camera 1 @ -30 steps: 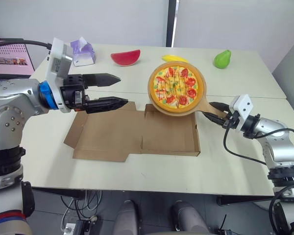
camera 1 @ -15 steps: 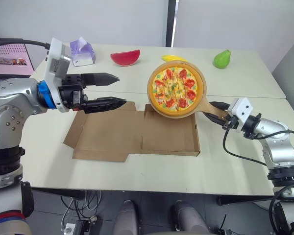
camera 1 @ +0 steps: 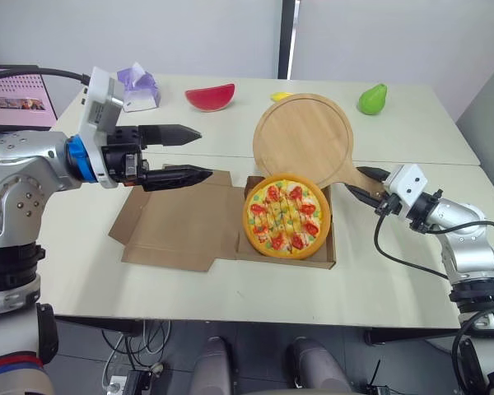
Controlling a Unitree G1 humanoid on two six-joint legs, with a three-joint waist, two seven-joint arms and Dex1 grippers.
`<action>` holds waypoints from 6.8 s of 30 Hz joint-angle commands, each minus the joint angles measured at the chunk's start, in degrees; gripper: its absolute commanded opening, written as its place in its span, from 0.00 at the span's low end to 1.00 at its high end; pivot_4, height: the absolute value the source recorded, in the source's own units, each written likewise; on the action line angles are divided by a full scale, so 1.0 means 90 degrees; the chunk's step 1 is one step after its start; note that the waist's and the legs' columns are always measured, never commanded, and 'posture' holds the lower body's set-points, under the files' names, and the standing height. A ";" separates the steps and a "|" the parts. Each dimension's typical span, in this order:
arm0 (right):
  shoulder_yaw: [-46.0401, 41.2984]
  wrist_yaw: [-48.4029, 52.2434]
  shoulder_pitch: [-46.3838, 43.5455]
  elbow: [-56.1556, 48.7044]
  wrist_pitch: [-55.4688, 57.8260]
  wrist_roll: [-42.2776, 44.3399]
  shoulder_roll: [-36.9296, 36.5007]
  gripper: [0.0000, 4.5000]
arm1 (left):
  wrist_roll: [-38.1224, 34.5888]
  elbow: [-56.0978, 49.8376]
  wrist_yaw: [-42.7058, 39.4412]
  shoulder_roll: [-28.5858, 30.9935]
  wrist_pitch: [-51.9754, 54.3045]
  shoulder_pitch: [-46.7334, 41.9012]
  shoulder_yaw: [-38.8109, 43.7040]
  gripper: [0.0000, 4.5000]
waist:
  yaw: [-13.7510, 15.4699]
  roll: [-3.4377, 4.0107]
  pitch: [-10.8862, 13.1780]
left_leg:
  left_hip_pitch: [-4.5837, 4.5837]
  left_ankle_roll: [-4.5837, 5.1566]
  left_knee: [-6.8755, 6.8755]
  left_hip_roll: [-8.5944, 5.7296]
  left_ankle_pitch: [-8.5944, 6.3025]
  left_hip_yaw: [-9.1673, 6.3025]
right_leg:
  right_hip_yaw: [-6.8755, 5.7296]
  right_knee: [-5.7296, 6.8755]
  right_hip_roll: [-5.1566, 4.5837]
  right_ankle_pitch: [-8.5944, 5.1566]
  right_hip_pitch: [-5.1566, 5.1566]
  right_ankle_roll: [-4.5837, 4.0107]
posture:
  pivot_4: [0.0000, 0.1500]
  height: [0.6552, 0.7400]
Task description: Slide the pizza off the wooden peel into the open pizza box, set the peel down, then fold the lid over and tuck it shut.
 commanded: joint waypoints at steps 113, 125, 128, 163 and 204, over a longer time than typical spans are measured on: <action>0.0717 -0.0287 -0.1000 -0.4026 0.5808 0.2573 0.0183 0.86 | -0.4679 -0.1342 0.7536 -0.2763 -0.0133 0.4942 0.2909 0.00 | 0.0046 -0.0106 -0.0034 | 0.0014 -0.0004 -0.0008 0.0005 0.0000 -0.0016 | -0.0013 -0.0018 -0.0013 -0.0020 -0.0008 -0.0022 | 1.00 1.00; 0.1129 -0.0087 -0.1727 0.1697 0.1912 0.0026 -0.0123 0.01 | -0.2454 -0.0044 0.5453 -0.1203 -0.0276 0.2205 0.1344 0.00 | -0.0004 -0.0092 -0.0026 | 0.0001 0.0001 -0.0034 0.0001 -0.0002 0.0007 | 0.0011 -0.0099 -0.0004 0.0014 0.0017 0.0001 | 1.00 1.00; 0.1250 -0.0072 -0.1935 0.2573 0.1388 -0.0316 0.0053 0.01 | -0.1344 0.0327 0.4674 -0.1090 -0.0772 0.1519 0.0599 0.00 | 0.0003 -0.0088 -0.0024 | 0.0001 -0.0001 -0.0042 0.0001 -0.0002 0.0009 | 0.0013 -0.0101 -0.0002 0.0014 0.0014 0.0000 | 1.00 1.00; -0.0088 -0.1264 -0.1000 -0.1933 0.4183 0.0520 0.0773 0.35 | 0.2858 0.5832 0.2931 -0.3225 -0.4737 -0.2837 -0.0340 0.00 | 0.0008 -0.0075 -0.0016 | -0.0012 -0.0001 -0.0017 0.0000 -0.0001 0.0000 | 0.0000 -0.0071 0.0000 0.0021 0.0015 0.0013 | 1.00 1.00; 0.0065 -0.2530 -0.3199 -0.1056 0.4688 0.0591 0.1999 0.01 | 0.2807 0.4544 0.2789 -0.3215 -0.3624 -0.2855 -0.0217 0.00 | 0.0012 -0.0067 -0.0011 | -0.0036 -0.0002 -0.0012 0.0001 0.0000 0.0005 | -0.0003 -0.0024 -0.0003 0.0018 -0.0022 0.0009 | 1.00 1.00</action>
